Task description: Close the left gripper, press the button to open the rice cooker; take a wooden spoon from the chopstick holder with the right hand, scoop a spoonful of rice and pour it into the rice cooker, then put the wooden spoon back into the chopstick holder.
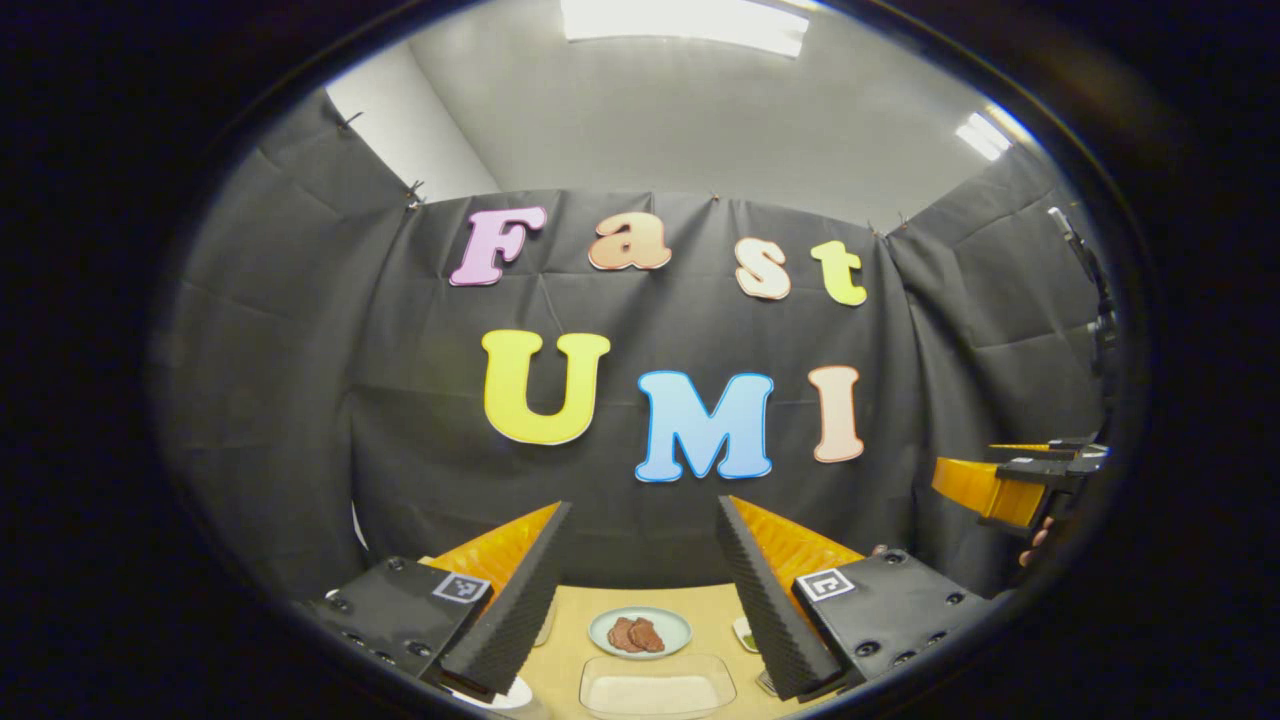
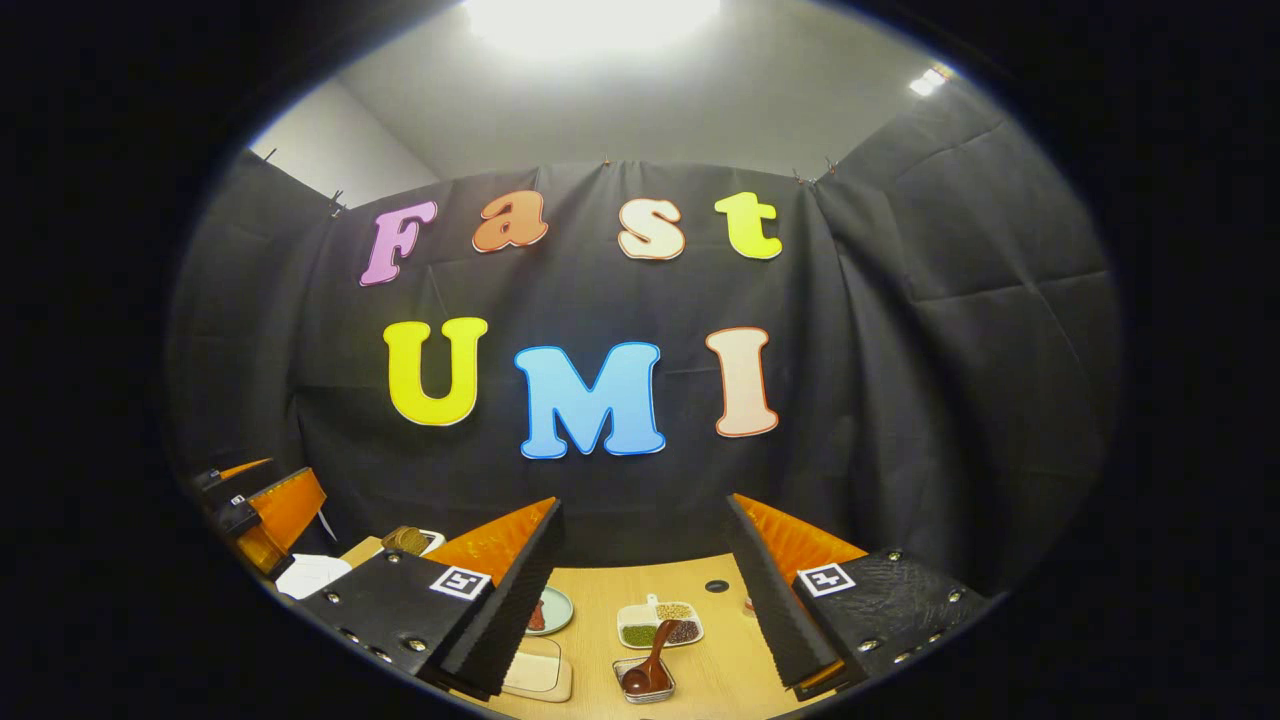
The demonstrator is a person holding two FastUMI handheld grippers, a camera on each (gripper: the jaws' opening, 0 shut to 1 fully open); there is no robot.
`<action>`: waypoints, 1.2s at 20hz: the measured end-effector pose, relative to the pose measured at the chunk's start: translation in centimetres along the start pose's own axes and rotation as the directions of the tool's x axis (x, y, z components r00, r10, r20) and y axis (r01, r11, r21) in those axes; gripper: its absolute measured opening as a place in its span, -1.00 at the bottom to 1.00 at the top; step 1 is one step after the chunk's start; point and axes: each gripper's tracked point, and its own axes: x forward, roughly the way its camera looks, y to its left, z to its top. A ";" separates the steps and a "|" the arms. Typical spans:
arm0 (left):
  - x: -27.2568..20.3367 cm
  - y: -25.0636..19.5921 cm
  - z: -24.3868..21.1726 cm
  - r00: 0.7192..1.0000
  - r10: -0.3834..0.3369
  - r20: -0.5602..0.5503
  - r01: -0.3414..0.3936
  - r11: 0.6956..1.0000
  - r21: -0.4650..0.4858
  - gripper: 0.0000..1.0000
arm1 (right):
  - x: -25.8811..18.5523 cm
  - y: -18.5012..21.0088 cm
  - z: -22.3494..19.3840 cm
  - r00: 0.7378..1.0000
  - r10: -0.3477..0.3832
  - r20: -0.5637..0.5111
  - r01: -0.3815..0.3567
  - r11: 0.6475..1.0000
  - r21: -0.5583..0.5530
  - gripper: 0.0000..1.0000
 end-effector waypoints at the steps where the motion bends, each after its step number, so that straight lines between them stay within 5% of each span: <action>1: 0.0 0.0 0.0 1.000 0.002 -0.002 -0.002 1.000 -0.001 0.88 | 0.0 0.0 0.0 1.000 0.001 -0.002 -0.001 1.000 -0.002 0.92; 14: 0.0 4.5 -1.4 0.996 0.078 -0.032 -0.077 0.996 0.036 0.87 | 0.4 0.6 -1.1 0.999 0.032 -0.025 -0.032 0.999 -0.013 0.92; 20: -0.8 8.0 -4.3 0.987 0.117 -0.107 -0.111 0.992 0.060 0.10 | 0.3 1.1 -1.7 0.998 0.049 -0.038 -0.049 0.999 -0.007 0.92; 24: -1.6 11.0 -7.5 0.973 0.135 -0.186 -0.130 0.991 0.038 -0.80 | 0.2 1.6 -2.5 0.996 0.063 -0.057 -0.064 0.998 -0.012 0.92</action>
